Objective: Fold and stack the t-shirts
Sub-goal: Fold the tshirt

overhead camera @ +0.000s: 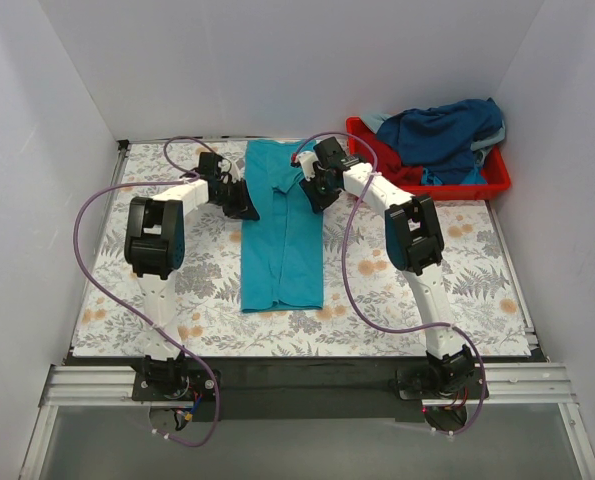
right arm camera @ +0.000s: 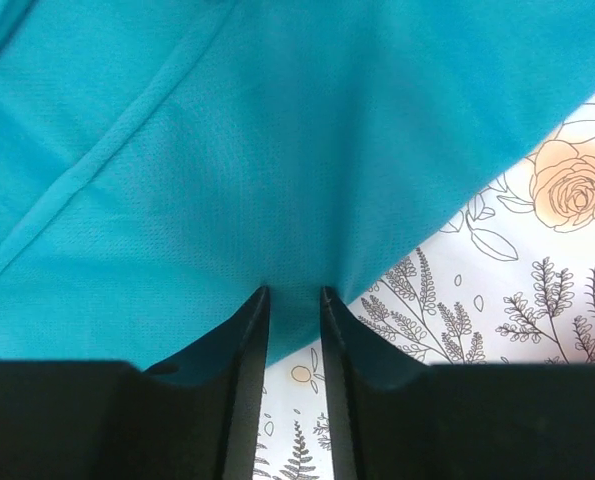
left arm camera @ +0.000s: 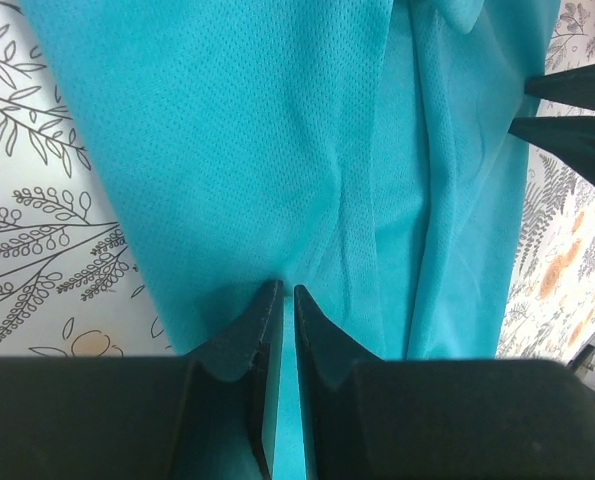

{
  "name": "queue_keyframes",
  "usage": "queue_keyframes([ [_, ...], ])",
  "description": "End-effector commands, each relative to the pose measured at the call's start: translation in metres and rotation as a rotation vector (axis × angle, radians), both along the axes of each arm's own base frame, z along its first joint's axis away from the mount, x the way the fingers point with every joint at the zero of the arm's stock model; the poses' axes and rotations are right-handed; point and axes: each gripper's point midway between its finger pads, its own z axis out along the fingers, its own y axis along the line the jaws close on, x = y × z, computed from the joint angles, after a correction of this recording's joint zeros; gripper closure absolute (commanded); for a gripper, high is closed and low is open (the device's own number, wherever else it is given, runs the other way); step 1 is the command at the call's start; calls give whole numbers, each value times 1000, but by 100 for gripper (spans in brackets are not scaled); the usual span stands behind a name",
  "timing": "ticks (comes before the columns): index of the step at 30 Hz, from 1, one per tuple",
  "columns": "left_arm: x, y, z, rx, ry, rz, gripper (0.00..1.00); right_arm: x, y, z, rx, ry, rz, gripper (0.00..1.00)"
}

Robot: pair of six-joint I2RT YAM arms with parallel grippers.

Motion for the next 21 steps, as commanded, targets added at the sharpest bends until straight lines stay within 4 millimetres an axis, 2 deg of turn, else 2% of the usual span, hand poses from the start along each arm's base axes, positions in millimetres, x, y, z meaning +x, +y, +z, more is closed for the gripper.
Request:
queue_keyframes([
  [1,7,-5,19,-19,-27,-9,92,1,-5,18,18,-5,5,65],
  [2,11,-6,38,-26,-71,-13,91,1,-1,41,54,-33,15,64],
  [3,13,-6,49,-27,-101,-17,90,-1,3,54,81,-45,29,60],
  [4,14,-7,60,-30,-141,-37,89,-3,9,83,133,-79,56,58],
  [5,15,-7,74,-32,-187,-45,88,-5,11,98,153,-104,80,57],
  [6,15,-6,106,-35,-270,-56,82,-7,13,112,173,-126,101,54],
  [7,12,-4,123,-23,-337,-81,78,-12,14,140,204,-170,127,52],
  [8,12,-3,140,-17,-405,-97,73,-14,13,154,208,-205,159,51],
  [9,-1,1,169,-10,-484,-110,63,-17,12,165,212,-232,176,49],
  [10,-6,2,182,-4,-533,-123,56,-24,10,192,234,-282,199,46],
  [12,-23,6,198,18,-619,-177,47,-35,6,204,228,-321,256,35],
  [13,-34,7,221,19,-686,-194,38,-47,6,227,255,-361,291,34],
  [14,-44,6,228,13,-716,-228,25,-55,5,228,263,-359,317,33],
  [15,-52,6,231,8,-728,-236,16,-63,6,233,277,-369,348,21],
  [16,-67,7,234,2,-739,-246,16,-76,7,250,325,-386,380,11],
  [17,-78,3,234,-23,-749,-284,16,-78,10,257,356,-408,388,10],
  [18,-86,2,230,4,-807,-374,16,-86,10,246,365,-379,402,9],
  [19,-99,2,222,11,-815,-432,15,-99,12,254,403,-379,451,4],
  [20,-120,4,213,21,-790,-495,15,-110,11,248,403,-365,487,2],
  [21,-137,1,209,-8,-798,-568,15,-122,6,230,394,-327,513,2],
])
